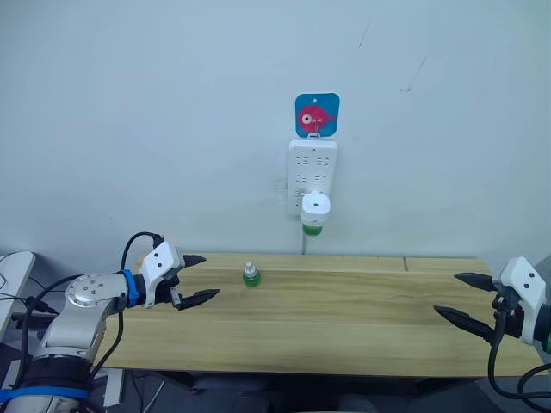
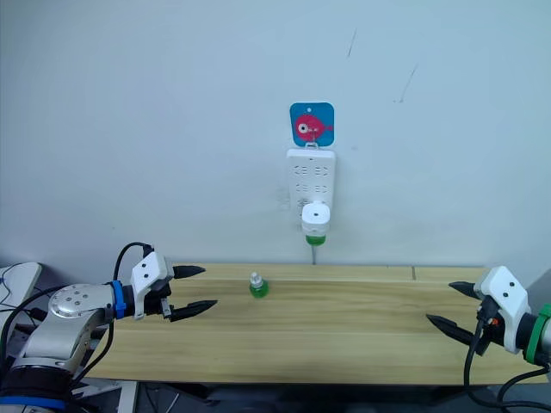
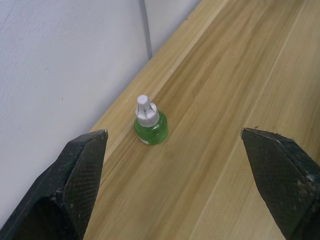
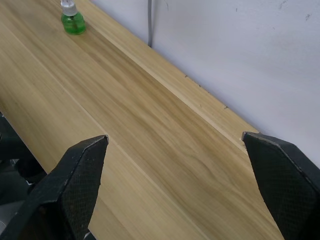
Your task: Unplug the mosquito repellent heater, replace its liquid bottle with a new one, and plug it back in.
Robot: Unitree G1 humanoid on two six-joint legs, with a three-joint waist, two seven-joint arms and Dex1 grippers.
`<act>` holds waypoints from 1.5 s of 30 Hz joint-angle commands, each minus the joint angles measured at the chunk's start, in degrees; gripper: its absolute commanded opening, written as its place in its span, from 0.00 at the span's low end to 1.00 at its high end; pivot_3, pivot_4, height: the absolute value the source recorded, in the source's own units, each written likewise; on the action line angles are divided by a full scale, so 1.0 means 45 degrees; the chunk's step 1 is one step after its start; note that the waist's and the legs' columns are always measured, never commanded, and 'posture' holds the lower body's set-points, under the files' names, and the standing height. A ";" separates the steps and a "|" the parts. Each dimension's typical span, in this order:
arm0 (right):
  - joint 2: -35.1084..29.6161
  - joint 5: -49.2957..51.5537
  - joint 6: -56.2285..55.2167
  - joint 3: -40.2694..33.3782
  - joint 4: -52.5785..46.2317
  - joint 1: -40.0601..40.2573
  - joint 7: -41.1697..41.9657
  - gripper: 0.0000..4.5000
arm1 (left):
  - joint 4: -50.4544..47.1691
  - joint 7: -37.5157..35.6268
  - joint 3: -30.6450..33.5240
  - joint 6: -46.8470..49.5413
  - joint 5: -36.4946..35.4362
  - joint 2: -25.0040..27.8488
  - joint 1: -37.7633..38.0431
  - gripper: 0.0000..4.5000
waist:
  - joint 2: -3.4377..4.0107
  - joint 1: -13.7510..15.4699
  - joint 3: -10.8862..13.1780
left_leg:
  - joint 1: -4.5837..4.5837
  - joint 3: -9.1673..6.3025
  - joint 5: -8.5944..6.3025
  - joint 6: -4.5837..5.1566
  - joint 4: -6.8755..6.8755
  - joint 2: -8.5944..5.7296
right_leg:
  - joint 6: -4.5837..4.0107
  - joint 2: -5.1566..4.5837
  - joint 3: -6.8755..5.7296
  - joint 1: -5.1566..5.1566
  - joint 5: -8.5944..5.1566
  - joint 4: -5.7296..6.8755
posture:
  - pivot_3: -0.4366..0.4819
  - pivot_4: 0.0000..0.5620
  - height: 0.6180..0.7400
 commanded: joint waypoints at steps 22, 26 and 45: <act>-0.0126 -0.0157 -0.0862 -0.0137 0.0397 -0.0008 0.0390 1.00 | 0.0216 0.0422 0.0169 -0.0618 0.0454 0.0063 -0.0214 1.00 | 0.0000 0.0002 0.0000 | 0.0000 0.0001 0.0000 0.0000 0.0000 0.0000 | 0.0000 0.0001 0.0000 0.0000 0.0000 0.0000 | 0.55 0.02 0.94; -0.0128 -0.0176 -0.0939 -0.0135 0.0473 -0.0003 0.0424 1.00 | 0.0223 0.0408 0.0237 -0.0571 0.0397 0.0089 -0.0318 1.00 | -0.0001 0.0001 0.0000 | 0.0000 -0.0001 0.0000 0.0000 0.0000 0.0000 | 0.0000 0.0000 -0.0001 0.0000 0.0000 0.0000 | 0.55 0.02 0.94; 0.1572 0.1247 0.1067 0.0400 -0.4364 -0.0956 -0.2679 1.00 | -0.1599 0.1871 0.0161 0.3317 -0.1244 -0.1625 -0.3077 1.00 | 0.0018 -0.0071 0.0390 | -0.0009 -0.0027 0.0000 0.0000 0.0004 -0.0001 | 0.0001 0.0007 -0.0011 0.0008 0.0000 0.0001 | 0.45 0.19 0.94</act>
